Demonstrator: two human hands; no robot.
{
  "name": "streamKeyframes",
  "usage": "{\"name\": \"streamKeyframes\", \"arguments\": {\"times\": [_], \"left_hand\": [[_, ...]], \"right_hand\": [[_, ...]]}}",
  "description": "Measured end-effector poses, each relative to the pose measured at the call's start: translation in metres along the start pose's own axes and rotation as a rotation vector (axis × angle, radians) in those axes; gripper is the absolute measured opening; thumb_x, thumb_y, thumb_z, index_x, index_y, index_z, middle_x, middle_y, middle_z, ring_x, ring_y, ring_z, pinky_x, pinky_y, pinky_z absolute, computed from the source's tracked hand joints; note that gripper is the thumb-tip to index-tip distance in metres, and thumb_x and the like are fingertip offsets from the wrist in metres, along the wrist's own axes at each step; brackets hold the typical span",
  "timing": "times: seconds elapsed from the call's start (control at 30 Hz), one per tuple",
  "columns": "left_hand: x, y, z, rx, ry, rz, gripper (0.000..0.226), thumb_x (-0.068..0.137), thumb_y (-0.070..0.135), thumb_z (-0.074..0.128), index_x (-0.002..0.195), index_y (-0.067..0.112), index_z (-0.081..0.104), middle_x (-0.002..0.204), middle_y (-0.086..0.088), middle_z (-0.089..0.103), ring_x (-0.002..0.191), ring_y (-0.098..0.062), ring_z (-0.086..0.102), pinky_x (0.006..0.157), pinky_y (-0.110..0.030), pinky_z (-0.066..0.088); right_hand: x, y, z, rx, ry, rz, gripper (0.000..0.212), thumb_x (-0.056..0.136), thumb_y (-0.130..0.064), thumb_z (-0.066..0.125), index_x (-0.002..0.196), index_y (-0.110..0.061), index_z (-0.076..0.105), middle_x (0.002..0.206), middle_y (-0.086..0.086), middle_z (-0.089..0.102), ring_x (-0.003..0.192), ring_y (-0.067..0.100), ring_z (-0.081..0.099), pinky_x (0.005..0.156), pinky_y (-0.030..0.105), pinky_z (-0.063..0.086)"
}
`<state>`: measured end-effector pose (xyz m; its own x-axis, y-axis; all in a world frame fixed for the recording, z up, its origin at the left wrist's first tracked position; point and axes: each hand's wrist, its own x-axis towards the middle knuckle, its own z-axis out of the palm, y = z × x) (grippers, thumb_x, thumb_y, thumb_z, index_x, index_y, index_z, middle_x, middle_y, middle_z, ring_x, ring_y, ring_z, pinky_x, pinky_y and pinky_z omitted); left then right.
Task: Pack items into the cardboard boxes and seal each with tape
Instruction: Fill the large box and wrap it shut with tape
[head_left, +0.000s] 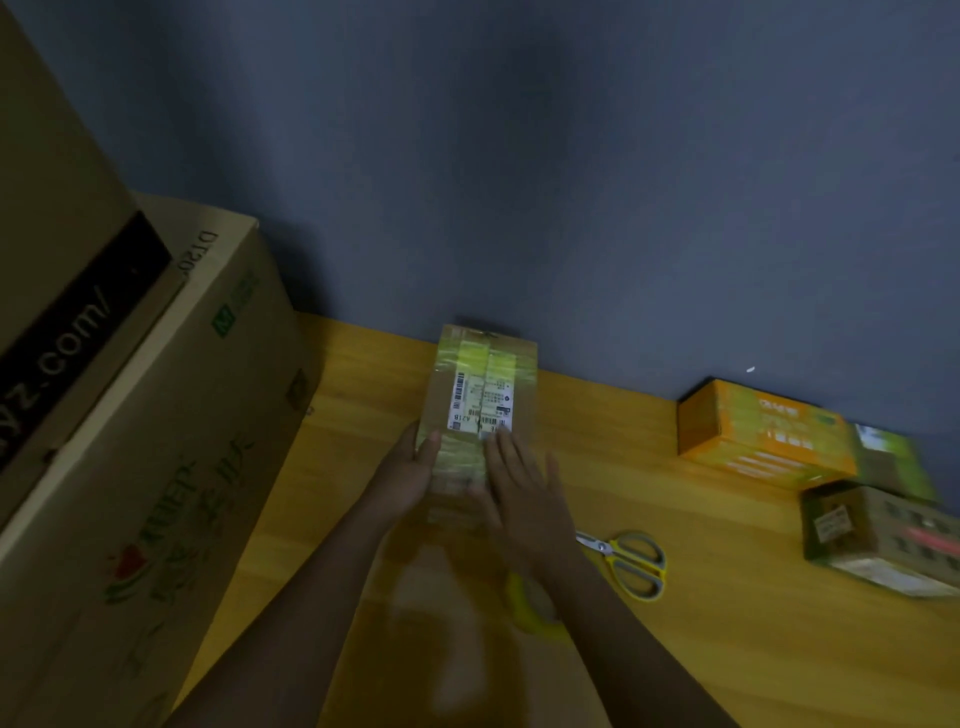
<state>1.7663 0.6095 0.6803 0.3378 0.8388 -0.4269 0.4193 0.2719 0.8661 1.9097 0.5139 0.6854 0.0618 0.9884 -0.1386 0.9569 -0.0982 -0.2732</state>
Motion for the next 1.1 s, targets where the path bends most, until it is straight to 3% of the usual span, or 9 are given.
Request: {"name": "streamKeyframes", "arguments": {"times": [0.07, 0.17, 0.23, 0.37, 0.47, 0.63, 0.83, 0.97, 1.1], "left_hand": [[-0.004, 0.003, -0.003, 0.042, -0.047, 0.009, 0.047, 0.101, 0.043, 0.036, 0.145, 0.026, 0.036, 0.141, -0.003, 0.05, 0.123, -0.024, 0.052, 0.101, -0.039, 0.044], [-0.009, -0.004, -0.022, 0.128, -0.161, -0.07, 0.055, 0.1, 0.045, 0.039, 0.151, 0.026, 0.027, 0.154, 0.0, 0.032, 0.138, -0.025, 0.035, 0.11, -0.04, 0.034], [-0.012, -0.004, -0.036, 0.214, -0.192, -0.088, 0.049, 0.101, 0.042, 0.041, 0.147, 0.027, 0.036, 0.151, 0.001, 0.036, 0.134, -0.025, 0.04, 0.107, -0.039, 0.037], [-0.016, 0.009, -0.03, 0.76, -0.049, 0.029, 0.043, 0.103, 0.033, 0.028, 0.145, 0.023, 0.034, 0.149, -0.004, 0.036, 0.134, -0.028, 0.034, 0.108, -0.041, 0.032], [-0.032, 0.011, -0.003, 1.019, 0.131, 0.056, 0.048, 0.098, 0.038, 0.024, 0.139, 0.019, 0.039, 0.134, -0.008, 0.049, 0.124, -0.032, 0.044, 0.108, -0.055, 0.022], [-0.036, -0.007, 0.006, 1.06, 0.354, 0.29, 0.054, 0.089, 0.05, 0.03, 0.097, 0.012, 0.068, 0.085, -0.01, 0.066, 0.075, -0.031, 0.061, 0.075, -0.045, 0.044], [-0.035, -0.012, 0.009, 1.072, 0.423, 0.365, 0.052, 0.088, 0.05, 0.032, 0.097, 0.013, 0.067, 0.085, -0.008, 0.066, 0.075, -0.029, 0.061, 0.072, -0.042, 0.045], [-0.031, -0.012, 0.009, 1.049, 0.438, 0.378, 0.052, 0.09, 0.051, 0.031, 0.096, 0.013, 0.067, 0.085, -0.007, 0.066, 0.076, -0.028, 0.061, 0.074, -0.043, 0.043], [-0.027, -0.009, 0.006, 1.014, 0.458, 0.421, 0.053, 0.091, 0.049, 0.029, 0.094, 0.013, 0.067, 0.086, -0.008, 0.066, 0.078, -0.029, 0.06, 0.076, -0.042, 0.039]], "right_hand": [[-0.01, 0.002, -0.015, 0.115, 0.002, 0.062, 0.083, 0.087, -0.069, -0.008, 0.155, -0.025, 0.011, 0.157, -0.011, -0.01, 0.146, 0.005, -0.012, 0.118, 0.042, -0.005], [-0.013, 0.008, -0.034, 0.307, 0.224, 0.13, 0.059, 0.095, -0.039, 0.026, 0.145, -0.013, 0.043, 0.155, 0.007, 0.032, 0.144, 0.024, 0.027, 0.117, 0.037, 0.023], [-0.006, 0.016, -0.037, 0.275, 0.266, 0.067, 0.055, 0.093, -0.028, 0.03, 0.143, -0.009, 0.044, 0.154, 0.01, 0.035, 0.143, 0.027, 0.028, 0.117, 0.038, 0.023], [0.008, 0.015, -0.024, 0.059, 0.04, -0.074, 0.07, 0.095, -0.049, 0.004, 0.152, -0.014, 0.027, 0.16, 0.008, 0.019, 0.149, 0.024, 0.008, 0.12, 0.035, 0.002], [0.011, 0.013, -0.02, 0.014, 0.085, -0.021, 0.07, 0.093, -0.051, 0.009, 0.147, -0.019, 0.038, 0.154, 0.004, 0.033, 0.145, 0.025, 0.021, 0.113, 0.045, 0.016], [0.016, 0.019, -0.018, -0.064, 0.049, -0.037, 0.073, 0.092, -0.062, 0.001, 0.155, -0.026, 0.014, 0.162, -0.004, 0.01, 0.149, 0.02, 0.003, 0.114, 0.042, 0.005], [0.027, 0.018, -0.019, -0.046, 0.131, 0.048, 0.066, 0.094, -0.059, 0.008, 0.14, -0.026, 0.041, 0.146, -0.002, 0.037, 0.136, 0.023, 0.025, 0.103, 0.043, 0.028], [0.043, 0.016, -0.024, -0.023, 0.094, 0.153, 0.066, 0.09, -0.062, 0.008, 0.125, -0.028, 0.053, 0.133, 0.005, 0.041, 0.13, 0.029, 0.031, 0.101, 0.046, 0.024], [0.047, 0.023, -0.029, 0.187, 0.065, 0.209, 0.049, 0.096, -0.058, 0.041, 0.122, -0.019, 0.053, 0.129, 0.011, 0.044, 0.116, 0.032, 0.046, 0.092, 0.039, 0.043]]}}
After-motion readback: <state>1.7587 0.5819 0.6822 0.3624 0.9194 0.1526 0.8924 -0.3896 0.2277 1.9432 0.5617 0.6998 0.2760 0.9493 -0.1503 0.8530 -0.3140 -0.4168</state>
